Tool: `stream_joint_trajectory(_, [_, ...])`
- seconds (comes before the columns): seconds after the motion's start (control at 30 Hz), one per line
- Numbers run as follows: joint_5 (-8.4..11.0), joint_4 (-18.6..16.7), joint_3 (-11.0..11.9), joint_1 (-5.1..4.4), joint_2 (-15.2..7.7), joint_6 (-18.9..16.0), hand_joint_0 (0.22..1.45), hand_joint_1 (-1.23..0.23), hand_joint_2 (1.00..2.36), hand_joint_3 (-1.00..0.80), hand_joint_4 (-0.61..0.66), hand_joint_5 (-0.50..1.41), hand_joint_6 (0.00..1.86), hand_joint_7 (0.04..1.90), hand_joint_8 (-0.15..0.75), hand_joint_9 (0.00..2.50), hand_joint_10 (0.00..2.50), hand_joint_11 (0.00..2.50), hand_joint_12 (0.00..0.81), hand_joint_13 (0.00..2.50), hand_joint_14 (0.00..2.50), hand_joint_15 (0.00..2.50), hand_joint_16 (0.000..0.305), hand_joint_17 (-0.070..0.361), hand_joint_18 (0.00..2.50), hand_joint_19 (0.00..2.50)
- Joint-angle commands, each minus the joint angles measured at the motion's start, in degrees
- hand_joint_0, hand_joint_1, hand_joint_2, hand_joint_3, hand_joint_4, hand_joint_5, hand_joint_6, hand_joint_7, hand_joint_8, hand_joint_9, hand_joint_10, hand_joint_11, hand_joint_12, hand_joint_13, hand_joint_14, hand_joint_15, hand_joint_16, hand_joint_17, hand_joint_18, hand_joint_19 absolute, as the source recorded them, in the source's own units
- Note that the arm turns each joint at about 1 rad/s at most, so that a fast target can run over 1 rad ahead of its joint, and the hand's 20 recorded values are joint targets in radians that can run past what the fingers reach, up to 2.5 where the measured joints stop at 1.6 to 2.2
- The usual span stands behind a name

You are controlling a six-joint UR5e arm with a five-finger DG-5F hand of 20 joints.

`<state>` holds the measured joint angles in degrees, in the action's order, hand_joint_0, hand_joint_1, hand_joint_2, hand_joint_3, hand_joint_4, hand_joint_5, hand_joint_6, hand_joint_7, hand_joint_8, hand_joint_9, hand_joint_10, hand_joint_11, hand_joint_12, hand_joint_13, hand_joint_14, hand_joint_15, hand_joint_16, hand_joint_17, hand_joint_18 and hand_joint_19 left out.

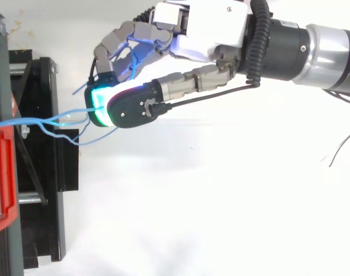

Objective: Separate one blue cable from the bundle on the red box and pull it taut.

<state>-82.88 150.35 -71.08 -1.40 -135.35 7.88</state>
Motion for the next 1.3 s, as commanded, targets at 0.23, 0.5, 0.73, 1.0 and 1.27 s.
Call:
stream_joint_trajectory(0.23, [0.0, 0.2, 0.0, -0.1, 0.0, 0.0, 0.63, -0.76, 1.02, -0.05, -0.06, -0.13, 0.94, 1.09, 0.238, 0.77, 0.02, 0.45, 0.305, 0.57, 0.02, 0.38, 0.046, 0.104, 0.52, 0.41])
stream_joint_trajectory(0.5, [0.0, 0.2, 0.0, -0.1, 0.0, 0.0, 0.63, -0.75, 1.02, -0.07, -0.05, -0.13, 0.94, 1.09, 0.233, 0.78, 0.02, 0.46, 0.301, 0.57, 0.02, 0.38, 0.046, 0.103, 0.5, 0.4])
stream_joint_trajectory(0.73, [0.09, 0.2, 0.0, -0.01, 0.0, 0.0, 0.64, -0.75, 1.02, -0.1, -0.05, -0.13, 0.94, 1.07, 0.229, 0.78, 0.02, 0.46, 0.294, 0.57, 0.02, 0.39, 0.046, 0.103, 0.49, 0.39])
stream_joint_trajectory(1.0, [0.09, 0.2, 0.0, -0.1, 0.0, 0.0, 0.64, -0.74, 1.02, -0.09, -0.04, -0.13, 0.94, 1.07, 0.231, 0.78, 0.02, 0.46, 0.293, 0.58, 0.02, 0.38, 0.045, 0.102, 0.5, 0.39])
stream_joint_trajectory(1.27, [0.09, 0.2, -0.1, -0.01, 0.0, 0.0, 0.64, -0.74, 1.02, -0.11, -0.04, -0.14, 0.94, 1.06, 0.231, 0.79, 0.02, 0.47, 0.291, 0.59, 0.02, 0.38, 0.045, 0.101, 0.51, 0.4])
